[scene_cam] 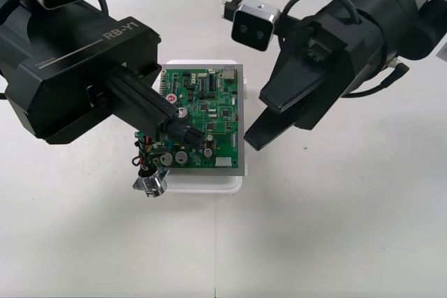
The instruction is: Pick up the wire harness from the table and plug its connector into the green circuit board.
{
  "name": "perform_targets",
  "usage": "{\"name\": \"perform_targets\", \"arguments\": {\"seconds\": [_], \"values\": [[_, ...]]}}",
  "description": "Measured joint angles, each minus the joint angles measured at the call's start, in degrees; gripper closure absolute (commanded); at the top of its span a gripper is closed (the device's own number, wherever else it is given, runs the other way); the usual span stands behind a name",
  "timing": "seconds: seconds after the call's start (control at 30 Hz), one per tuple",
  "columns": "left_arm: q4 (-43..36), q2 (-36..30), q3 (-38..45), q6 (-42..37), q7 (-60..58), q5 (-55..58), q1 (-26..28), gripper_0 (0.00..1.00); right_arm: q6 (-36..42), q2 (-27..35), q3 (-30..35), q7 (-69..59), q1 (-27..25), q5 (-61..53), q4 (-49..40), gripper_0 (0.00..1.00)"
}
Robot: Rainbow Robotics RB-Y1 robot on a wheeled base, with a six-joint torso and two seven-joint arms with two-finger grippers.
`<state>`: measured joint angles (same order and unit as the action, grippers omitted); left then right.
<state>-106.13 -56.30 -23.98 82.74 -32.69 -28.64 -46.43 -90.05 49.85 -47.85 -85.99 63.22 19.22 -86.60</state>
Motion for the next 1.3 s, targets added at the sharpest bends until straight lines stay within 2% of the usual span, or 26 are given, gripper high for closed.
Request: {"name": "perform_targets", "arguments": {"seconds": [0.3, 0.57, 0.83, 1.0, 1.3], "values": [[1.4, -1.9, 0.1, 1.9, 0.8, 1.3, 1.8, 1.0, 0.0, 2.6, 1.3, 0.2, -0.3, 0.1, 3.8, 0.31], [5.8, -3.8, 0.1, 4.5, 2.0, 3.4, 2.5, 1.0, 0.0, 4.6, 1.6, 4.8, -0.7, 1.3, 7.4, 0.31], [11.0, -4.6, 0.1, 5.0, 4.0, 4.5, 3.5, 1.0, 0.0, 5.5, 6.3, 5.4, -3.7, 8.3, 8.0, 0.31], [12.2, -4.7, 0.2, 5.0, 6.2, 4.5, 5.5, 1.0, 0.0, 6.2, 8.2, 10.4, -5.6, 11.5, 8.0, 0.31], [16.9, -4.8, 0.7, 5.0, 9.6, 4.5, 7.4, 1.0, 0.0, 6.7, 11.6, 10.8, -6.2, 19.7, 7.2, 0.31]]}}
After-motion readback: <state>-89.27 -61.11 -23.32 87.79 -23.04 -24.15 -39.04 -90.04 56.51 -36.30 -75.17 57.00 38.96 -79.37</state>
